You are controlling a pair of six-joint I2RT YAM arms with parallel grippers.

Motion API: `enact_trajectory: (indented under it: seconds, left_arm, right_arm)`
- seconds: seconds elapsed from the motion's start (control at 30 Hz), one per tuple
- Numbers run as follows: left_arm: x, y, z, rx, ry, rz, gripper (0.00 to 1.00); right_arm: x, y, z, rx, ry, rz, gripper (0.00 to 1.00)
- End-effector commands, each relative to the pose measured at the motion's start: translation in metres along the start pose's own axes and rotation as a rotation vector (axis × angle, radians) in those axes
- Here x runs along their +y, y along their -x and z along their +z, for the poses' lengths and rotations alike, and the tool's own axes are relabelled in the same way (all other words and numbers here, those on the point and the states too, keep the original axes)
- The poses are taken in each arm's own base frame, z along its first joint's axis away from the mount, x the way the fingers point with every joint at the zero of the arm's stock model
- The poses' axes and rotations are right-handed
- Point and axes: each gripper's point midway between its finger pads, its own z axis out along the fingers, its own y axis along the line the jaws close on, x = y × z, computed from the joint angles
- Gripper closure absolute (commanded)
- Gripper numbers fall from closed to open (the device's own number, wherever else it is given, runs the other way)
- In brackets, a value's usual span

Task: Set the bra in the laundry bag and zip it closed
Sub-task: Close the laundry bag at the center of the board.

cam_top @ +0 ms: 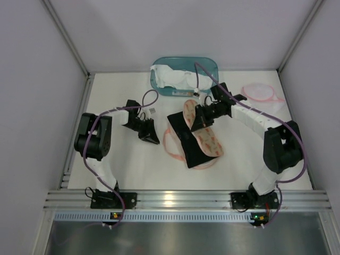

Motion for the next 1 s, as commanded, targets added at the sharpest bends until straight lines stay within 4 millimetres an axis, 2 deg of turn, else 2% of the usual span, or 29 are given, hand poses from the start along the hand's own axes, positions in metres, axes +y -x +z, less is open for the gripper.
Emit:
enact_trajectory:
  seconds: [0.0, 0.27, 0.43, 0.47, 0.5, 0.57, 0.6, 0.67, 0.73, 0.8, 0.87, 0.9, 0.93, 0.97]
  left_arm:
    - [-0.003, 0.006, 0.008, -0.003, -0.052, 0.012, 0.81]
    - [0.004, 0.01, 0.017, 0.01, -0.058, -0.018, 0.82]
    - [0.004, 0.014, 0.016, -0.001, -0.05, -0.008, 0.79]
    - [0.002, 0.016, 0.013, -0.011, -0.05, 0.003, 0.78]
    - [0.0, 0.017, 0.011, -0.018, -0.051, 0.009, 0.77]
    - [-0.011, 0.021, 0.0, -0.052, -0.065, 0.044, 0.75]
    - [-0.013, 0.02, -0.004, -0.063, -0.064, 0.053, 0.74]
    - [-0.025, 0.023, -0.018, -0.109, -0.067, 0.092, 0.71]
    - [-0.031, 0.024, -0.029, -0.145, -0.053, 0.121, 0.7]
    - [-0.048, 0.028, -0.047, -0.204, -0.05, 0.184, 0.69]
    - [-0.061, 0.029, -0.06, -0.246, -0.053, 0.229, 0.69]
    - [-0.065, 0.028, -0.062, -0.253, -0.055, 0.234, 0.69]
    - [-0.068, 0.026, -0.065, -0.262, -0.057, 0.237, 0.69]
    - [-0.069, 0.025, -0.066, -0.262, -0.059, 0.235, 0.69]
  right_arm:
    - [0.017, 0.015, 0.029, -0.036, 0.093, 0.025, 1.0]
    - [0.029, -0.009, 0.09, 0.065, 0.131, 0.083, 1.0]
    - [0.019, -0.021, 0.117, 0.106, 0.122, 0.155, 0.98]
    - [0.017, -0.019, 0.121, 0.095, 0.119, 0.166, 0.92]
    - [0.012, -0.021, 0.127, 0.1, 0.112, 0.183, 0.77]
    - [0.009, -0.019, 0.132, 0.087, 0.103, 0.213, 0.7]
    - [0.007, -0.016, 0.136, 0.071, 0.108, 0.217, 0.6]
    - [0.007, -0.014, 0.139, 0.065, 0.113, 0.257, 0.58]
    - [0.007, -0.013, 0.143, 0.06, 0.125, 0.284, 0.47]
    - [0.009, -0.014, 0.143, 0.057, 0.14, 0.306, 0.43]
    - [0.02, 0.002, 0.141, -0.003, 0.196, 0.338, 0.39]
    - [0.027, 0.003, 0.135, -0.024, 0.222, 0.364, 0.35]
    - [0.038, 0.028, 0.126, -0.113, 0.287, 0.386, 0.32]
    - [0.045, 0.038, 0.118, -0.151, 0.316, 0.399, 0.28]
